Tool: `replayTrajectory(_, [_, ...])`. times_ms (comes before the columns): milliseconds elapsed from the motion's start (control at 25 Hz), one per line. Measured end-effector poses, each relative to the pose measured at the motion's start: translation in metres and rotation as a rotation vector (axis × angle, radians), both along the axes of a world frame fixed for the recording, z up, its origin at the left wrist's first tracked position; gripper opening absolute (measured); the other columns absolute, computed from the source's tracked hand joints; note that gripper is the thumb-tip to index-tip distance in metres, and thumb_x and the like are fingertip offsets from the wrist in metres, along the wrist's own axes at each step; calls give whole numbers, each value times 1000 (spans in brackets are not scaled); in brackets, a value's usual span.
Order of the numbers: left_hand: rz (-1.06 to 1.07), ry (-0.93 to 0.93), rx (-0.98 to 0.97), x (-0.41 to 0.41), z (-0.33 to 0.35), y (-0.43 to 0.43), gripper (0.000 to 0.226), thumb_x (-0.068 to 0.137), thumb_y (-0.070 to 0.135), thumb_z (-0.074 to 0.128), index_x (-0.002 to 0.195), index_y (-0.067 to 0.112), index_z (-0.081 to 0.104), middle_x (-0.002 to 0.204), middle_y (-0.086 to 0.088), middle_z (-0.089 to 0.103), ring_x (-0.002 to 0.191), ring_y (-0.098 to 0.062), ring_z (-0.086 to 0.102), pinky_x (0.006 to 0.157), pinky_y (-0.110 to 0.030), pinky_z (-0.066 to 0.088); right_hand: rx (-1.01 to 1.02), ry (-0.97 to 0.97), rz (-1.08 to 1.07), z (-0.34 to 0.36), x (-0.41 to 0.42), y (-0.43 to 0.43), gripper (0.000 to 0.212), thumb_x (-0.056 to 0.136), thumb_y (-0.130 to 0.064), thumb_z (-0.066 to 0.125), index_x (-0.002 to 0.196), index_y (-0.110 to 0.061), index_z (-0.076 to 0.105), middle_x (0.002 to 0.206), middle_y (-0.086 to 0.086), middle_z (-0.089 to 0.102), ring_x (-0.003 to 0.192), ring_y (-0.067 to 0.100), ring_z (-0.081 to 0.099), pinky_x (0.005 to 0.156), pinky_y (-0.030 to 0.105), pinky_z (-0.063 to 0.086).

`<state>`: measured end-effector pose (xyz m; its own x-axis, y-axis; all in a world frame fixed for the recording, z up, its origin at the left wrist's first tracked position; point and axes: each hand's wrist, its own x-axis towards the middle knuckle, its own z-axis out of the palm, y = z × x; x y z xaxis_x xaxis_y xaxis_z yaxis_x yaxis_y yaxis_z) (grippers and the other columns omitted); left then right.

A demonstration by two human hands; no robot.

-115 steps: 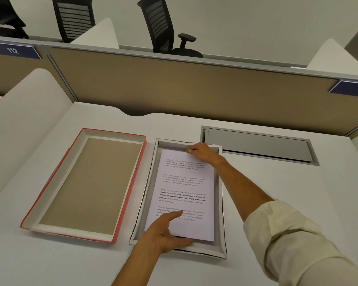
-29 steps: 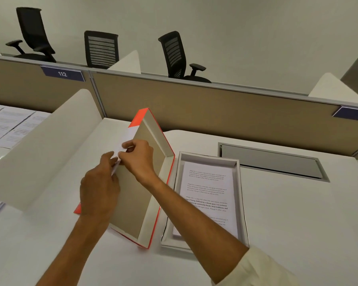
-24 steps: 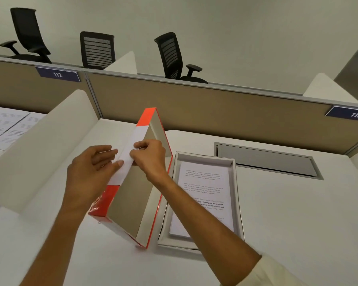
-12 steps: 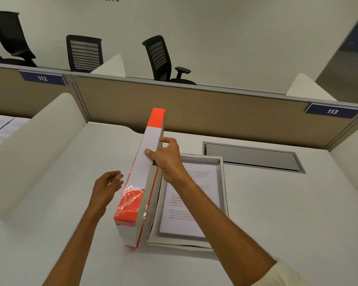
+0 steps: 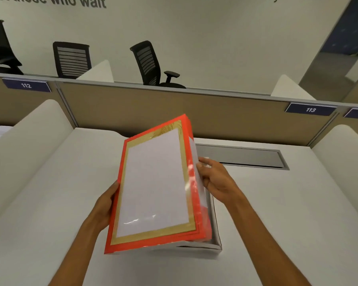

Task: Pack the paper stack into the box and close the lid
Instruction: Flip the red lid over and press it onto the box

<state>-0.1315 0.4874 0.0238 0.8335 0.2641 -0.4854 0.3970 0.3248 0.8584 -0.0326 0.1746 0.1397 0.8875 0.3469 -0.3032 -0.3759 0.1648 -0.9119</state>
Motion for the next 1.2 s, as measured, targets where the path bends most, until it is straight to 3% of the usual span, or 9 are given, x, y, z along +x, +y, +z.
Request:
replayTrajectory(120, [-34, -47, 207, 6, 7, -22, 35, 89, 59, 49, 114, 42, 67, 112, 1, 73, 99, -25, 72, 73, -35, 60, -434, -91, -2, -38, -5, -28, 47, 98, -51, 41, 114, -13, 63, 100, 5, 73, 87, 22, 72, 66, 25, 57])
replayTrajectory(240, [-149, -84, 517, 15, 5, -48, 38, 86, 65, 37, 119, 53, 52, 115, 14, 65, 87, -10, 69, 71, -23, 57, -677, -117, -58, -80, -5, -35, 50, 98, -56, 34, 125, -18, 51, 113, 4, 60, 95, 18, 62, 80, 30, 50])
replayTrajectory(360, [-170, -82, 759, 21, -8, -60, 53, 95, 55, 32, 144, 36, 38, 122, 5, 55, 104, -21, 61, 91, -43, 51, -745, -153, -65, -107, -3, -36, 50, 100, -53, 26, 112, -14, 55, 115, 18, 55, 91, 21, 57, 81, 32, 46])
replayTrajectory(480, [-197, -43, 891, 28, -22, -63, 53, 100, 45, 28, 151, 30, 26, 125, -10, 56, 108, -26, 57, 96, -47, 48, -807, -148, -93, -120, -1, -38, 47, 102, -49, 25, 114, -13, 53, 118, 15, 50, 100, 24, 57, 86, 32, 45])
replayTrajectory(720, [-225, -18, 962, 36, -37, -72, 57, 98, 48, 28, 152, 29, 22, 125, -13, 52, 100, -17, 52, 93, -42, 50, -865, -169, -138, -137, 1, -42, 44, 103, -43, 27, 121, -9, 51, 123, 17, 46, 110, 29, 54, 99, 39, 48])
replayTrajectory(1200, [-247, -8, 965, 47, -49, -73, 58, 98, 46, 29, 151, 25, 26, 125, -14, 54, 102, -20, 55, 95, -43, 49, -872, -132, -168, -157, 6, -43, 45, 103, -42, 27, 127, -11, 50, 126, 16, 47, 113, 29, 53, 100, 39, 46])
